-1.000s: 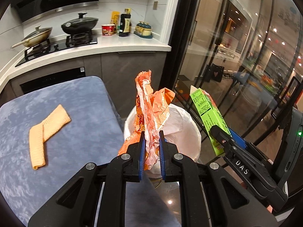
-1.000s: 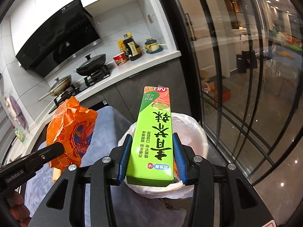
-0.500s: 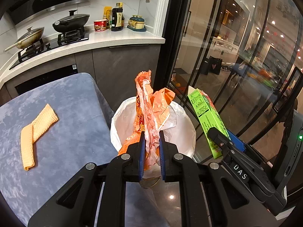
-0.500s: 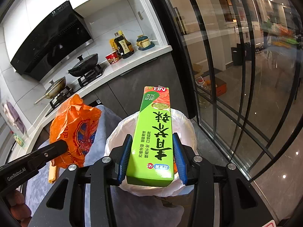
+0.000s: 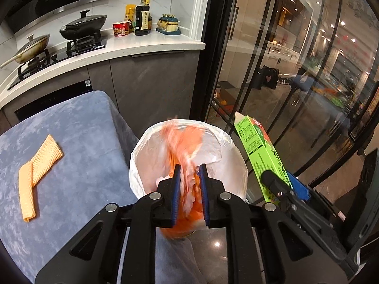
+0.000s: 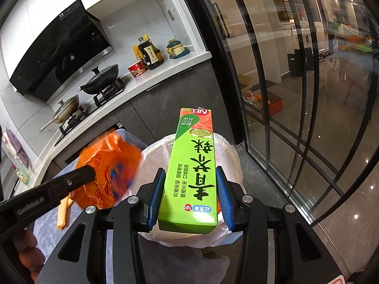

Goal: Collect trash
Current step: 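Carry the snack bag and green box over the bin and open both tools, then return both tools from the bin toward the orange mesh sleeve on the table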

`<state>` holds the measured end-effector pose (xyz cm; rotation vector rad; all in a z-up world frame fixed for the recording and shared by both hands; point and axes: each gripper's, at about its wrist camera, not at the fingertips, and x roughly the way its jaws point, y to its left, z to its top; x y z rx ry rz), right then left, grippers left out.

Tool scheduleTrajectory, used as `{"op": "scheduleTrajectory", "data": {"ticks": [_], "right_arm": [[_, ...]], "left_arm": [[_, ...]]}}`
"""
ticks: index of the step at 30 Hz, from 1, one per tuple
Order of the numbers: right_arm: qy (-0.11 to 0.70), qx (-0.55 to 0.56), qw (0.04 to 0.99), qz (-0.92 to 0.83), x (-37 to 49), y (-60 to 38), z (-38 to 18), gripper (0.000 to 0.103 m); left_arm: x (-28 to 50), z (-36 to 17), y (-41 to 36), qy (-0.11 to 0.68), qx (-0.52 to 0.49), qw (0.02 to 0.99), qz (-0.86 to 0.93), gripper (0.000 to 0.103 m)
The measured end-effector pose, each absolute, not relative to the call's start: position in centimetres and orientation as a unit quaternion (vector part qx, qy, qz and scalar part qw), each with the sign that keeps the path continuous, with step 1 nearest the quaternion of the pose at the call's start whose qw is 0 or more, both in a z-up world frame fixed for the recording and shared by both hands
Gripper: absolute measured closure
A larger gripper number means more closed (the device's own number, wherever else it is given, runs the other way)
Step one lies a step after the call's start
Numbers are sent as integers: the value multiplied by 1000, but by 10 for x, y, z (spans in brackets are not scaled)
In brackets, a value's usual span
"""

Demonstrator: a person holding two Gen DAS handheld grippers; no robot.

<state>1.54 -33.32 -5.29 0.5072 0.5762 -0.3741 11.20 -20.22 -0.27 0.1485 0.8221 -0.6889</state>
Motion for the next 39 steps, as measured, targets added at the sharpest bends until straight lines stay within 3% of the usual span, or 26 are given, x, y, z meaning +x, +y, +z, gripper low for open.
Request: {"op": "scheduleTrajectory", "data": {"ticks": [17,23,26,39], "right_arm": [[308,256,901,-168,50,-337,-76,61],[312,257,899,-169,59,-333,-81,60],[314,256,899,-168,62,-331,-81,60],[310,242,905,-163,68,-308,-71,47]], "left_arm": [[142,-16,-181,406,45,867,-286,60],[147,-16,-164,410,32,869,-274,58],[149,-17,-157,413,27,869,-269,52],[156,-17,-123,412,7,877,-246,48]]}}
